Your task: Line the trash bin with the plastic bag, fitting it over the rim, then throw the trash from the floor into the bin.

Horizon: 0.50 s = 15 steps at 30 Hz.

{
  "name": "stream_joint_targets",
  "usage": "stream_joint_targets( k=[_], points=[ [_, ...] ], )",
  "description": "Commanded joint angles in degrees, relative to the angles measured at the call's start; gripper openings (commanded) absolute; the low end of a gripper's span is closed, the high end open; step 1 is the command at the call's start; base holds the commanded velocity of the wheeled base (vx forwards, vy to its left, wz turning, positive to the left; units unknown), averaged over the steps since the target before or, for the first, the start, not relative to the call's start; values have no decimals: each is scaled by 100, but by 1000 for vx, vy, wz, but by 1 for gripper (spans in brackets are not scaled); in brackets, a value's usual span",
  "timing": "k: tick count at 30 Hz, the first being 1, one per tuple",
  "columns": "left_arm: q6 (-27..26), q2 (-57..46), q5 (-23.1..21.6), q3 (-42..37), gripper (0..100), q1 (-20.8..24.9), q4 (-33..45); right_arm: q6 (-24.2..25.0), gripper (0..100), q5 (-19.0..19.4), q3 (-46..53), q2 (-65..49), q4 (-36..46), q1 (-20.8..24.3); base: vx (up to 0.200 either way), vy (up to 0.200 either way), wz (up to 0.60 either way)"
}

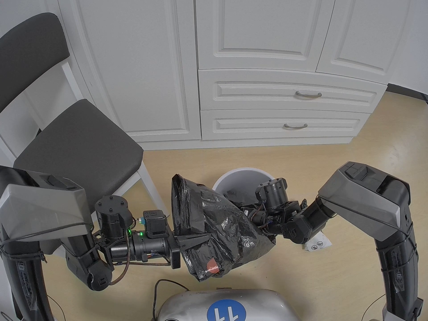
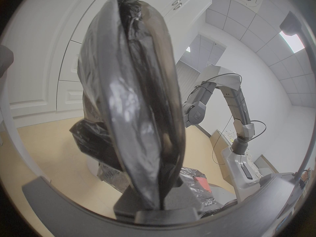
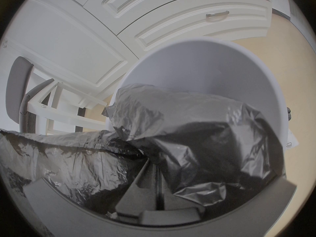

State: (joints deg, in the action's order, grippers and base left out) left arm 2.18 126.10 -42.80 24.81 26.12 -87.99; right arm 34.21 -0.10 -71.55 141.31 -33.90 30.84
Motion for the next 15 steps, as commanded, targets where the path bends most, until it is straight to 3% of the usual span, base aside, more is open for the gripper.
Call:
stream_joint_targets(
  k=[1,9,15],
  points=[
    [2,134,0,42,0,-2,1,-2,0,1,-44,116,-2,1,0,0,0],
    [10,125,0,130,0,-46,1,33,0,-17,-140,116,-2,-26,0,0,0],
    [230,231,9,332,0,-169,1,438,0,-17,-395,19,-11,-184,0,0,0]
  ],
)
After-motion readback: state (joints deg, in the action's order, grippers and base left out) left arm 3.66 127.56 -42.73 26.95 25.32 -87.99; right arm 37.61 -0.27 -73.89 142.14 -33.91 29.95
